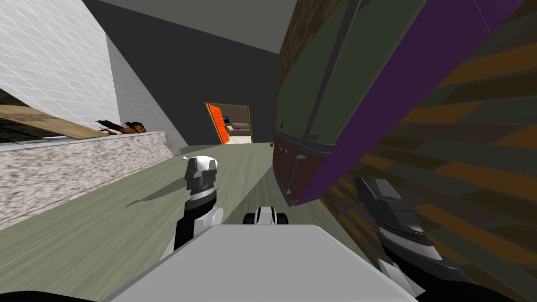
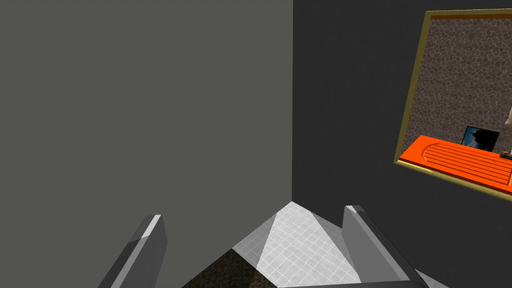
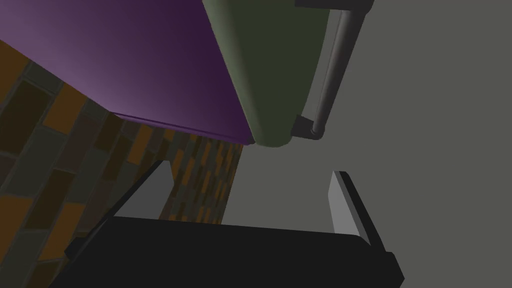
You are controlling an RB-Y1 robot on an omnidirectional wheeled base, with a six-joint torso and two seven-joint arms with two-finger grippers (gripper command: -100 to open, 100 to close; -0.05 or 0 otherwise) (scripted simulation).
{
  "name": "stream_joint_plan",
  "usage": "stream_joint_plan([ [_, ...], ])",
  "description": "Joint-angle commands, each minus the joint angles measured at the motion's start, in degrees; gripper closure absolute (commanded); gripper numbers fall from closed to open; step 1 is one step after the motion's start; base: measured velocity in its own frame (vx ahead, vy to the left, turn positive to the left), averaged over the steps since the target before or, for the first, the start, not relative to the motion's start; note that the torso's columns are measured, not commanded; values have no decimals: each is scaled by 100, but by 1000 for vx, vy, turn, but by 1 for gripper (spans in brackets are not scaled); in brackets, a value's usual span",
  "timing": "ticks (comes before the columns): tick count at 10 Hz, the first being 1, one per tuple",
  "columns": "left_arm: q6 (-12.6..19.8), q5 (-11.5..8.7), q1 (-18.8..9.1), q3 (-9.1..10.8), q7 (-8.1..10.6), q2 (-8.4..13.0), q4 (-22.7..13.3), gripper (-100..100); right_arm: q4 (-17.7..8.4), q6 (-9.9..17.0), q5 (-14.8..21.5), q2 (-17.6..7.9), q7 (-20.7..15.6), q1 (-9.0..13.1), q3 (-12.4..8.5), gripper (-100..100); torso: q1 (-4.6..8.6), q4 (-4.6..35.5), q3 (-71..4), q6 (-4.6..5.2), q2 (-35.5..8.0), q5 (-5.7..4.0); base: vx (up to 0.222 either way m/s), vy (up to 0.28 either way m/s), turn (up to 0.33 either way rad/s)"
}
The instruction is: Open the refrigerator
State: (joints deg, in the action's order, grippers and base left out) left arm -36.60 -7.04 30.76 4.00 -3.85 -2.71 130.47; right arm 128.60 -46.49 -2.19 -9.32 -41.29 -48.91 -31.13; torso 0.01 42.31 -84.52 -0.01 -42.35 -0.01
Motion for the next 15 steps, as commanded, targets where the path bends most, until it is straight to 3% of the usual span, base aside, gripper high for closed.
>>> stream_joint_plan([
  [1,0,0,0,0,0,0,0,0,-1,-88,30,-15,-399,-225,-395,-100,0,-1,-3,3,2,1,80,54,112],
  [2,0,0,0,0,0,0,0,0,-1,-88,30,-15,-437,-225,-409,-100,-4,-3,-7,0,10,2,74,45,58],
  [3,0,0,1,0,0,0,0,0,-38,-160,57,-28,-662,-369,-655,-100,0,-4,-7,2,9,1,100,38,108],
  [4,0,0,1,0,0,0,0,0,-38,-160,57,-28,-702,-369,-658,-100,2,-5,-10,0,15,0,80,25,78],
  [5,0,0,1,1,0,0,0,0,-81,-228,86,-44,-929,-510,-903,-100,5,-3,-6,1,7,-1,91,43,135],
  [6,0,0,0,0,0,0,0,0,-81,-228,86,-44,-969,-510,-906,-100,-3,-2,-5,1,8,1,70,38,58],
  [7,0,0,1,1,0,0,0,0,-132,-294,115,-62,-1198,-648,-1149,-100,-2,-1,-2,2,0,2,70,46,125],
  [8,0,0,0,0,0,0,0,0,-132,-294,115,-62,-1236,-648,-1154,-100,-4,-1,-2,0,2,2,69,33,52],
  [9,0,0,1,1,0,0,0,0,-188,-358,146,-81,-1459,-785,-1401,-100,2,-2,-3,2,3,0,85,26,106],
  [10,0,0,0,0,0,0,0,0,-188,-358,146,-81,-1503,-785,-1401,-100,4,-3,-7,0,10,0,77,25,60],
  [11,0,0,1,1,0,0,0,0,-249,-418,177,-100,-1724,-918,-1645,-100,2,-3,-6,2,8,-1,96,51,117],
  [12,0,0,1,0,0,0,0,0,-249,-418,177,-100,-1768,-918,-1645,-100,-7,-4,-9,0,13,3,76,40,60],
  [13,0,0,1,1,0,0,0,0,-313,-477,209,-120,-1995,-1048,-1885,-100,-3,-3,-5,2,5,2,72,38,107],
  [14,0,0,0,0,0,0,0,0,-313,-477,209,-120,-2031,-1048,-1885,-100,-1,-1,-2,1,2,1,60,26,60],
  [15,0,0,0,1,0,0,0,0,-377,-533,240,-140,-2250,-1175,-2122,-100,4,-1,-1,2,0,-1,85,22,113],
])
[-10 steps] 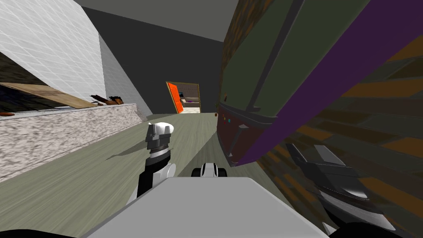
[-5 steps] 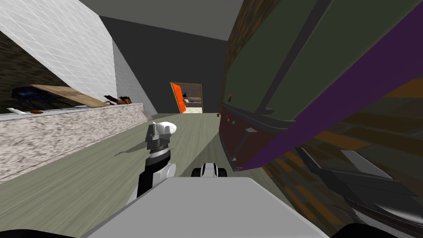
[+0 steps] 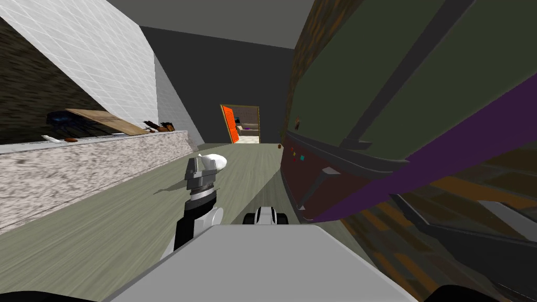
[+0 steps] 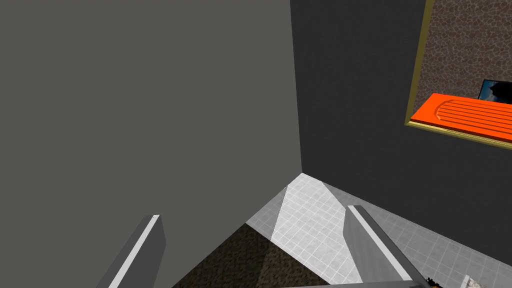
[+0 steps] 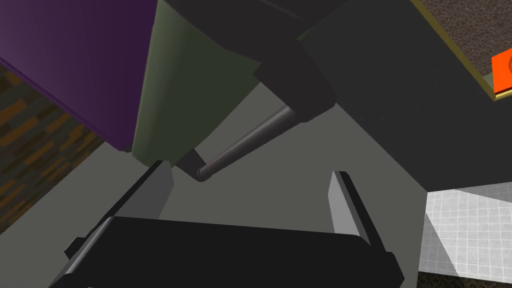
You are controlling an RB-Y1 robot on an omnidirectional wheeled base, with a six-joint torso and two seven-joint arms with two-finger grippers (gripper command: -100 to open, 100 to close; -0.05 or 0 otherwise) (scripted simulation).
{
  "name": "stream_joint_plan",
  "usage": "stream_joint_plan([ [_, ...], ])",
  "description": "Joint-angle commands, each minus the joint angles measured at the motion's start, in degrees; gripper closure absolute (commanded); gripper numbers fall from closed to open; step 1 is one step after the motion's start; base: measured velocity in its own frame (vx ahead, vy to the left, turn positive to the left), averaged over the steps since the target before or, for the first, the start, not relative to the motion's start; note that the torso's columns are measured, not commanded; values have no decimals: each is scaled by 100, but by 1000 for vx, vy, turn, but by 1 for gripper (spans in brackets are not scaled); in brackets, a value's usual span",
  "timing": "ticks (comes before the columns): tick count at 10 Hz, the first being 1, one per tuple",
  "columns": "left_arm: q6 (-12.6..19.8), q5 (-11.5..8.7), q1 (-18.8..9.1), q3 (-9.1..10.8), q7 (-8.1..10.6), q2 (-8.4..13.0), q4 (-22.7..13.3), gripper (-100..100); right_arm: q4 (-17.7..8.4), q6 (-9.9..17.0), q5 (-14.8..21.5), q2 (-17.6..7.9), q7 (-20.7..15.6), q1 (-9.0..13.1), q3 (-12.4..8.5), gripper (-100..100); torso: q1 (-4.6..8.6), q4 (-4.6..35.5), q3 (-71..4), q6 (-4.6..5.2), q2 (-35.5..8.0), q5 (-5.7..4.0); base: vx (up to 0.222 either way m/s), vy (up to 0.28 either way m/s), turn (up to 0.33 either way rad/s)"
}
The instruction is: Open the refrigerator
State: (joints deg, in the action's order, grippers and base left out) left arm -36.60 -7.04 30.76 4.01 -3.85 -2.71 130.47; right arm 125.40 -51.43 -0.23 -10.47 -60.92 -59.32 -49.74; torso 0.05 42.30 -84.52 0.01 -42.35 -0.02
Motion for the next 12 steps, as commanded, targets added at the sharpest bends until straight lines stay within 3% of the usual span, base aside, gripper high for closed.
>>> stream_joint_plan([
  [1,0,0,0,0,0,0,0,0,-57,-39,44,-25,-326,-135,-261,-100,0,-2,-5,-1,9,0,76,17,53],
  [2,0,0,0,0,0,0,0,0,-121,-94,75,-45,-552,-258,-492,-100,-1,-3,-6,0,8,0,81,29,104],
  [3,0,0,0,0,0,0,0,0,-121,-94,75,-45,-579,-258,-492,-100,-7,-3,-6,-1,9,2,69,22,57],
  [5,0,0,0,0,0,0,0,0,-242,-197,135,-95,-959,-493,-879,-100,-10,-2,-5,-1,9,3,105,41,120],
  [6,0,0,0,0,0,0,0,0,-242,-197,135,-95,-1059,-493,-928,-100,-10,-5,-12,-2,18,4,87,28,61],
  [8,0,0,0,0,0,0,0,0,-347,-290,189,-160,-1423,-706,-1303,-100,0,0,1,-1,-1,0,85,28,119],
  [9,0,0,0,0,0,0,0,0,-347,-290,189,-160,-1495,-706,-1323,-100,-6,-1,-3,-1,6,1,88,25,38],
  [12,0,0,0,0,0,0,0,0,-466,-410,257,-274,-2023,-975,-1816,-100,-5,-3,-7,-2,11,1,95,23,99],
])
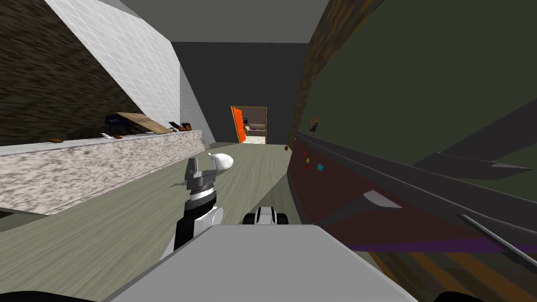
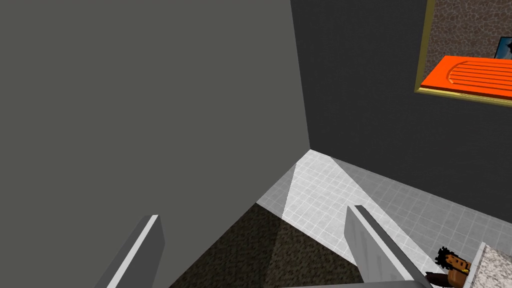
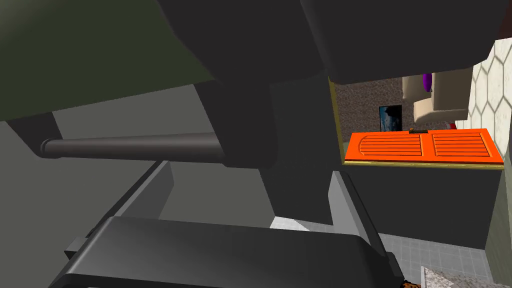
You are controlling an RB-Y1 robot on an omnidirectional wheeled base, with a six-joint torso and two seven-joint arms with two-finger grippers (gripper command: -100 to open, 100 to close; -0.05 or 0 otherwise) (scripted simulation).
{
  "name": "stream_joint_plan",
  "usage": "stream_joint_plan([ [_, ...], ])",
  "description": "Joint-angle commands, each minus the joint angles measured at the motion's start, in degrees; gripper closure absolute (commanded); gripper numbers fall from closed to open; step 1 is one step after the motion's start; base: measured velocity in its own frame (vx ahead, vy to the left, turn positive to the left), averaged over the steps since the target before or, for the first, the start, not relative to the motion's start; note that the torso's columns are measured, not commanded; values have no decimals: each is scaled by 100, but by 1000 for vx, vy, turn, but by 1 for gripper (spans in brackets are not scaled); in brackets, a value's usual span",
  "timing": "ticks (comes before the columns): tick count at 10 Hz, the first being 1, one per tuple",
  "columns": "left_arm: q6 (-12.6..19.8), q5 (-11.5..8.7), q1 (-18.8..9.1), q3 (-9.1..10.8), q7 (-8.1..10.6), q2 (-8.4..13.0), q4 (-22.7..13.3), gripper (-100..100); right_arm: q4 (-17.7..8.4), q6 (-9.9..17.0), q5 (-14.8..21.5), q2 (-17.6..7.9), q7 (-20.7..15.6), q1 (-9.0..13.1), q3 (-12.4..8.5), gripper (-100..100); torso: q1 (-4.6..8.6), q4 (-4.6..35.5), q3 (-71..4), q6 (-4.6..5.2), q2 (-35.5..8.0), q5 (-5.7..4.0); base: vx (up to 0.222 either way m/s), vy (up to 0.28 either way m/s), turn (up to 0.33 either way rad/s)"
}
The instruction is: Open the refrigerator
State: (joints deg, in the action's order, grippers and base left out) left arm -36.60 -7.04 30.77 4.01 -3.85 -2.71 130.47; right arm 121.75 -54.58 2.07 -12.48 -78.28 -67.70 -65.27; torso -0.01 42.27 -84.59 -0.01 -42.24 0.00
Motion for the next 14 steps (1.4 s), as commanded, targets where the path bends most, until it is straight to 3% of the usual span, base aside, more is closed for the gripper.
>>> stream_joint_plan([
  [1,0,0,0,0,0,0,0,0,-129,-129,45,-111,-448,-210,-395,-100,-4,0,1,1,-2,1,100,38,111],
  [5,0,0,0,0,0,0,0,0,-198,-233,96,-225,-878,-432,-788,-100,7,5,10,1,-15,-2,71,17,66],
  [6,0,0,0,0,0,0,0,0,-183,-205,90,-208,-802,-396,-724,-100,3,4,9,1,-13,-1,24,3,12],
  [14,0,0,-1,0,0,0,0,0,-52,1025,189,-310,-931,-363,-856,-100,7,-6,-13,-4,16,1,-97,22,219],
])
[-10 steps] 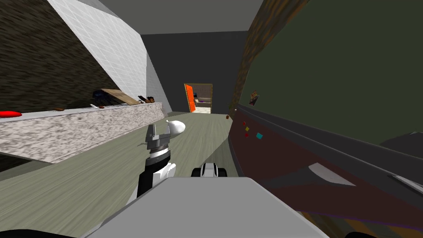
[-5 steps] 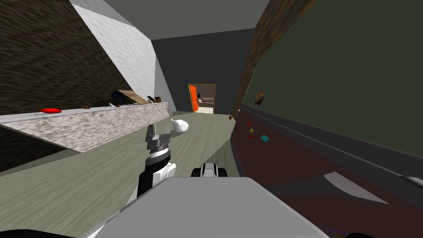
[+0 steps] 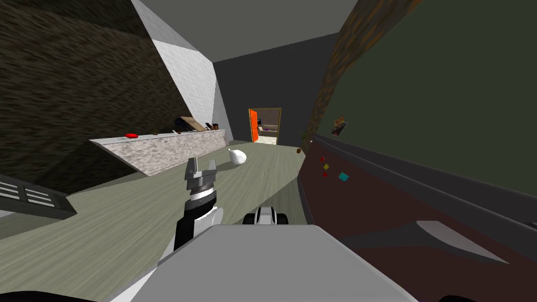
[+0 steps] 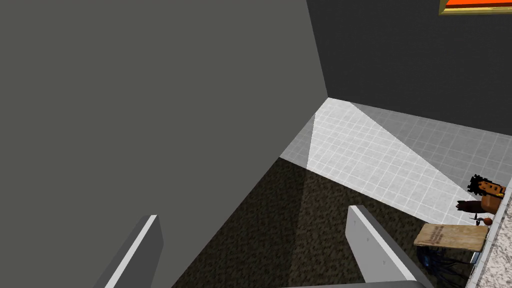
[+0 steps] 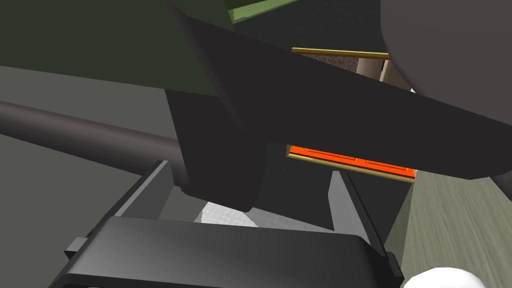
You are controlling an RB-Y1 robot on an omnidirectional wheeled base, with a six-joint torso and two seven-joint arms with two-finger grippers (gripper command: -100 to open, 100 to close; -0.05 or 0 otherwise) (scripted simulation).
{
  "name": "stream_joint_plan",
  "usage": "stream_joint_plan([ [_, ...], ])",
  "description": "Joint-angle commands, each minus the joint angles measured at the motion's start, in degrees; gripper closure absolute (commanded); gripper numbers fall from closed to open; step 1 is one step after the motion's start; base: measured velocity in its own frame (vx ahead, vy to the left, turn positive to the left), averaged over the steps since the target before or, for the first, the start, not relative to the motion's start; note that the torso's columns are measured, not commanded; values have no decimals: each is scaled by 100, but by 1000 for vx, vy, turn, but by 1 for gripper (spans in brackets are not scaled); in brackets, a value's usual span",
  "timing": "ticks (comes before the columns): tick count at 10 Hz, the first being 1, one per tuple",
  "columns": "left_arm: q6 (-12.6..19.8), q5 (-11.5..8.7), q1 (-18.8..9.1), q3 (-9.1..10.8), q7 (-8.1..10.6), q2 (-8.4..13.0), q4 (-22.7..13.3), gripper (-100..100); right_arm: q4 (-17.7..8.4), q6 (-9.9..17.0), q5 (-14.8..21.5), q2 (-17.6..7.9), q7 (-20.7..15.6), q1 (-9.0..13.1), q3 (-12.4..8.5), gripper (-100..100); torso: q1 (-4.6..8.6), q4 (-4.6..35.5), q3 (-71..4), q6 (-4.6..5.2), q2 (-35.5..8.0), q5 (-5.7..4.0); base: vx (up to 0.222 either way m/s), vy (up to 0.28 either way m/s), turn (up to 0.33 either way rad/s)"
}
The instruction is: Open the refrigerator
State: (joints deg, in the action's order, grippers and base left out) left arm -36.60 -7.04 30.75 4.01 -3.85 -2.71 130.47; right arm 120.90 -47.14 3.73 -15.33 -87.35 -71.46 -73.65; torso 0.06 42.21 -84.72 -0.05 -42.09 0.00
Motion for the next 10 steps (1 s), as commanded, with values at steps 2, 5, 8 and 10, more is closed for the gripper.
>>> stream_joint_plan([
  [2,0,0,-1,-1,0,0,0,0,55,488,40,-41,-43,19,-38,-100,1,-6,-8,-19,4,2,-93,33,213],
  [5,0,0,-1,-1,0,0,0,0,99,902,73,-75,-78,33,-78,-100,-1,-13,-18,-29,16,1,-89,47,204],
  [8,0,0,1,1,0,1,0,0,99,902,73,-75,-78,33,-78,100,10,0,1,4,4,-7,-29,5,18],
  [10,-1,0,4,2,0,1,0,0,55,530,40,-41,-43,19,-38,100,38,-5,0,3,16,-28,115,-52,-329],
])
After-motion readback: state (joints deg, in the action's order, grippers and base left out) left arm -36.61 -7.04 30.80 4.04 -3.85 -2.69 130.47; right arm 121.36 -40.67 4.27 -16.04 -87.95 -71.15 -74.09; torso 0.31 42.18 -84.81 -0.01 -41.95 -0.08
